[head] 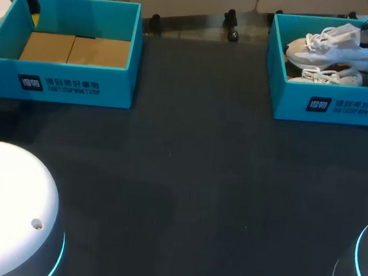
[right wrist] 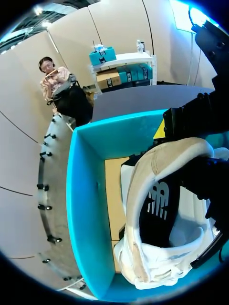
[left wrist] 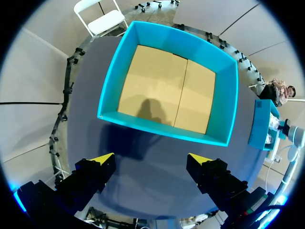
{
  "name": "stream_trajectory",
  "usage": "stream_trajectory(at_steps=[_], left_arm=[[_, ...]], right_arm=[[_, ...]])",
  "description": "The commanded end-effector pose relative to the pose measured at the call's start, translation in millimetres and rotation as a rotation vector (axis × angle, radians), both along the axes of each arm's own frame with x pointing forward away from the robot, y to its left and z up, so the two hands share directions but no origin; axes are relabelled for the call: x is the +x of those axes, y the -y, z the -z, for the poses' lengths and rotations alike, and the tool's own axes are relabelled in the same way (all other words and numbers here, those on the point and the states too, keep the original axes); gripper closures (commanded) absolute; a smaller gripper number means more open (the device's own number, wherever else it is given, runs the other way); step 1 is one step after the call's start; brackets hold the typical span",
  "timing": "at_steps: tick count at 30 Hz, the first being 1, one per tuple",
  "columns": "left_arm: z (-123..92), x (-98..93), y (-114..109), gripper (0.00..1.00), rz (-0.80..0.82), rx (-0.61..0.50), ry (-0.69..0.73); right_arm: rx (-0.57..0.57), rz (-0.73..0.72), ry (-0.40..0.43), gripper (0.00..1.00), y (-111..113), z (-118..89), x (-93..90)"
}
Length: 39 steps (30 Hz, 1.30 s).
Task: Take the shoe out of the shoebox, open the shoe tongue, remove and reinsert the insole, then place the shoe into the shoebox
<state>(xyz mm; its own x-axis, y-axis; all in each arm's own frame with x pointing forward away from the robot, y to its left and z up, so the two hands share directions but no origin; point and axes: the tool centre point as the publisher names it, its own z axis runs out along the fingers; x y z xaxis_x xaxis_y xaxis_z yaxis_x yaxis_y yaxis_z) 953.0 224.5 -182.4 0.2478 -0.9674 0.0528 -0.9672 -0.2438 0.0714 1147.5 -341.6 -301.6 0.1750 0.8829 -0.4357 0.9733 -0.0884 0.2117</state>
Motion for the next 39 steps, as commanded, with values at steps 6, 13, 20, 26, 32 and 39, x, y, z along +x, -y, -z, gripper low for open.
stream_trajectory(at_steps=[6,13,20,26,32,39], left_arm=[[-0.6,-1.0,0.0,0.00,0.000,0.001,0.001],[-0.6,-1.0,0.0,0.00,0.000,0.001,0.001],[-0.6,-1.0,0.0,0.00,0.000,0.001,0.001],[-0.6,-1.0,0.0,0.00,0.000,0.001,0.001],[-0.6,-1.0,0.0,0.00,0.000,0.001,0.001],[-0.6,-1.0,0.0,0.00,0.000,0.001,0.001]], right_arm=[[-0.024,-0.002,-0.023,1.00,-0.8,17.0,9.5],[-0.025,0.016,-0.025,1.00,4.1,28.4,8.7],[0.006,0.024,-0.034,1.00,6.2,39.2,6.1],[0.030,0.027,-0.032,1.00,5.4,43.0,2.4],[0.031,0.011,-0.019,1.00,-0.6,37.2,5.0],[0.021,0.006,-0.011,1.00,-0.7,33.9,4.6]])
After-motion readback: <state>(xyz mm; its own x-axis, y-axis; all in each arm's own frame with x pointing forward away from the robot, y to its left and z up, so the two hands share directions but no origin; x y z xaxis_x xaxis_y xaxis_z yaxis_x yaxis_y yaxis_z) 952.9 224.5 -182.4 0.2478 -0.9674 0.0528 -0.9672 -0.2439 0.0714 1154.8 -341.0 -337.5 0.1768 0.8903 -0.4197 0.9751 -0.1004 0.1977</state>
